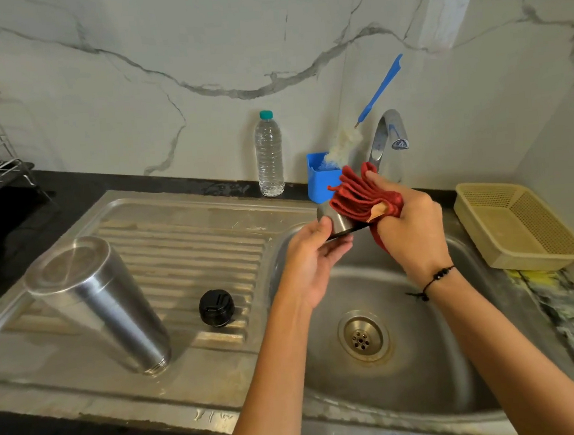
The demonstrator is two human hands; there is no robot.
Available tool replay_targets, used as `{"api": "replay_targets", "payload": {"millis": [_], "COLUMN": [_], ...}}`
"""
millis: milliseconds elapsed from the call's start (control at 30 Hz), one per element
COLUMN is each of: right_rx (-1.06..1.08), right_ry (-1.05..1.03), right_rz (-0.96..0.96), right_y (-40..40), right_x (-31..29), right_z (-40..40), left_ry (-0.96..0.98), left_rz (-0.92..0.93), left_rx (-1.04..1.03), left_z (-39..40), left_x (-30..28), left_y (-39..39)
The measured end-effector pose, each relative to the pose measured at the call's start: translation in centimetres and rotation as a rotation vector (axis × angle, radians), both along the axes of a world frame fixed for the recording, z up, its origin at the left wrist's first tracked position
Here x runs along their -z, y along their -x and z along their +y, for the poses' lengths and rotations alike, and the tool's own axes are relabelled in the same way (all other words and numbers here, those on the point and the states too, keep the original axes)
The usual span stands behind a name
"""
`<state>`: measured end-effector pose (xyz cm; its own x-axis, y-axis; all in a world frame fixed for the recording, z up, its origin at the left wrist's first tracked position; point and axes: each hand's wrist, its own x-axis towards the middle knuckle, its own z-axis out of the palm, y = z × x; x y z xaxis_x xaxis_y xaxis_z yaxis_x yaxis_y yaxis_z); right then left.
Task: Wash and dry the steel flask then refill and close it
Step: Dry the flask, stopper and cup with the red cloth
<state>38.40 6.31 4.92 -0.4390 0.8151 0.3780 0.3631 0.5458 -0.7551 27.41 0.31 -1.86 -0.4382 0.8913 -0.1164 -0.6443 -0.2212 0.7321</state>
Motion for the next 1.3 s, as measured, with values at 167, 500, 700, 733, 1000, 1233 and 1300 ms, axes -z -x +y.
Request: {"api": "replay_targets", "payload": {"millis": [167, 500, 700, 733, 1000, 1233, 1300], "right_rx": [-0.037, -0.084, -0.112, -0.118, -0.184, -0.255, -0.259], "right_ry": [-0.163, 0.109, 0.392, 0.404, 0.024, -0.213, -0.193], "right_rz": [-0.080, 0.016, 0.066, 0.114, 0.097, -0.264, -0.268], "right_y": [0.5, 0.4, -0.6, -0.4, 0.7, 1.7, 1.8], "right_x": [0.9, 1.3, 2.5, 2.2, -0.3, 0.9, 0.4], "right_z": [-2.5, -0.7, -0.4, -0.6, -2.0, -3.4, -3.1], "left_ry": [-0.036, -0.122, -0.078, -0.062, 0.015, 0.127, 0.133], "left_rz": [0.093, 0.143, 0.202, 0.162, 0.052, 0.045, 0.103], "left_rx": [0.100, 0.116, 0.097, 0.069, -0.068, -0.239, -0.275], "left_z": [-0.3, -1.0, -1.6, -1.6, -0.7, 0.3, 0.3], "left_x": [-0.5, -0.4, -0.8, -0.7, -0.1, -0.5, -0.9], "left_y": [0.2, 1.1, 2.2, 2.2, 2.1, 0.5, 0.1]}}
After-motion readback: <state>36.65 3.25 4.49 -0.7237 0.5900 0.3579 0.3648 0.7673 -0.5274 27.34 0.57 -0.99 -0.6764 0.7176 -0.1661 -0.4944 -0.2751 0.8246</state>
